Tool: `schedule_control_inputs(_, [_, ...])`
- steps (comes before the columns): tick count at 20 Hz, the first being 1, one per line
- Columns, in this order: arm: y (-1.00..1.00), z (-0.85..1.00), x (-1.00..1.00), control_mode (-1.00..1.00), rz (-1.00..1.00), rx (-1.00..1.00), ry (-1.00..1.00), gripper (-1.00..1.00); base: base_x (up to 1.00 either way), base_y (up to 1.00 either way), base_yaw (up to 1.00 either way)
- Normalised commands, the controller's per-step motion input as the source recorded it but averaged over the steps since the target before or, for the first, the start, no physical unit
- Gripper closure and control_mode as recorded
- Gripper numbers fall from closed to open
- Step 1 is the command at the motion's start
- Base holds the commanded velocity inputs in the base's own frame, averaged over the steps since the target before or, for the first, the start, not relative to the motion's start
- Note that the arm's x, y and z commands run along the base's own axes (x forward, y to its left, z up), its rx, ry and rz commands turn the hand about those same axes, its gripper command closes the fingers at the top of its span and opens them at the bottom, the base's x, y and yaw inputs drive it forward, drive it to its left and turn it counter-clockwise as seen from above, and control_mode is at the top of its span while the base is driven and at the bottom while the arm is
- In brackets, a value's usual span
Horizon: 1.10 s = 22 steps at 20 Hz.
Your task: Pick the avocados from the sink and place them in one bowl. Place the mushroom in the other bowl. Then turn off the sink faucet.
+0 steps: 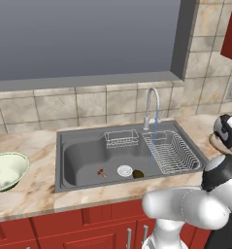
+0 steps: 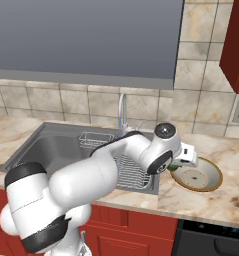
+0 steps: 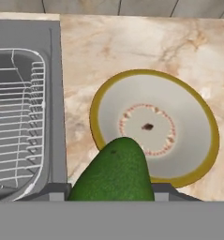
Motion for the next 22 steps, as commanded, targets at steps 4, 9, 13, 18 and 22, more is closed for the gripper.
schedule_control_inputs(4, [-0.25,-0.16,0.17,-1.0,0.0,0.0,0.0,1.0,0.0,0.0,0.0])
schedule_control_inputs(9, [-0.25,-0.14,0.24,-1.0,0.0,0.0,0.0,1.0,0.0,0.0,0.0])
schedule_control_inputs(13, [-0.29,-0.14,0.25,-1.0,0.0,0.0,0.0,1.0,0.0,0.0,0.0])
schedule_control_inputs(18, [-0.28,-0.16,0.22,-1.0,0.0,0.0,0.0,1.0,0.0,0.0,0.0])
schedule_control_inputs(22, [-0.24,-0.22,0.19,-1.0,0.0,0.0,0.0,1.0,0.0,0.0,0.0])
